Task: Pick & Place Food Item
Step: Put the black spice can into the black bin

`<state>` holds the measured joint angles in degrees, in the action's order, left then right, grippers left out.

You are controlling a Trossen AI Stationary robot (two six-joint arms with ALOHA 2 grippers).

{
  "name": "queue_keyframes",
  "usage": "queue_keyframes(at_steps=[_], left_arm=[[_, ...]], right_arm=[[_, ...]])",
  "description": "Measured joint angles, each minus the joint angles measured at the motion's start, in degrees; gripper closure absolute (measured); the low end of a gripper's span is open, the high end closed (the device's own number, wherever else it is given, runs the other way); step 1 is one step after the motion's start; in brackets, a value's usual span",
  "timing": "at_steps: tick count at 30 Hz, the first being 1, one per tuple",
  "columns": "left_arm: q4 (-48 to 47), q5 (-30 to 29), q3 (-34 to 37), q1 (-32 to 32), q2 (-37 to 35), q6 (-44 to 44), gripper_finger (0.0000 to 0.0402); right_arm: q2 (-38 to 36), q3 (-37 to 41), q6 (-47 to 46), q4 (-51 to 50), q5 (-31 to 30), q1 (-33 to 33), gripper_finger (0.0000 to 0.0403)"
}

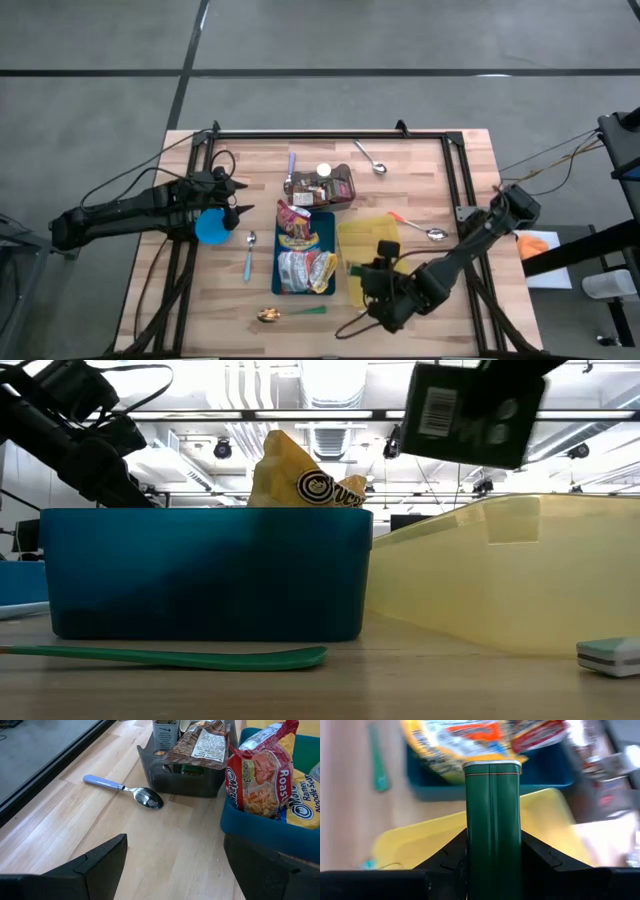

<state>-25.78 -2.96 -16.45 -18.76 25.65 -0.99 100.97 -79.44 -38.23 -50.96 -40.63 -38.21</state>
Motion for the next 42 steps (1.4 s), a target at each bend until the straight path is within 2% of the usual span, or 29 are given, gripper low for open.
queue_keyframes(at_steps=[9, 17, 26, 32, 35, 37, 42], left_arm=[[0.0, 0.0, 0.0, 0.0, 0.0, 0.0, 0.0066], [0.0, 0.0, 0.0, 0.0, 0.0, 0.0, 0.0066], [0.0, 0.0, 0.0, 0.0, 0.0, 0.0, 0.0066], [0.0, 0.0, 0.0, 0.0, 0.0, 0.0, 0.0066], [0.0, 0.0, 0.0, 0.0, 0.0, 0.0, 0.0066], [0.0, 0.0, 0.0, 0.0, 0.0, 0.0, 0.0066], [0.0, 0.0, 0.0, 0.0, 0.0, 0.0, 0.0066]], right_arm=[[-0.4, 0.0, 6.3, -1.2, -7.7, 5.5, 0.0278], [-0.4, 0.0, 7.9, -0.9, -12.3, 13.1, 0.0278], [-0.7, -1.4, -0.9, -0.6, -15.3, 23.8, 0.0278], [-0.9, -2.8, -11.8, -0.5, -14.7, 29.9, 0.0278], [-0.9, -2.8, -12.9, -0.2, -12.3, 31.8, 0.0278], [-0.9, -2.8, -9.6, 1.8, -10.4, 32.4, 0.0278], [-0.8, -2.7, 6.2, 10.3, -8.4, 32.4, 0.0278]])
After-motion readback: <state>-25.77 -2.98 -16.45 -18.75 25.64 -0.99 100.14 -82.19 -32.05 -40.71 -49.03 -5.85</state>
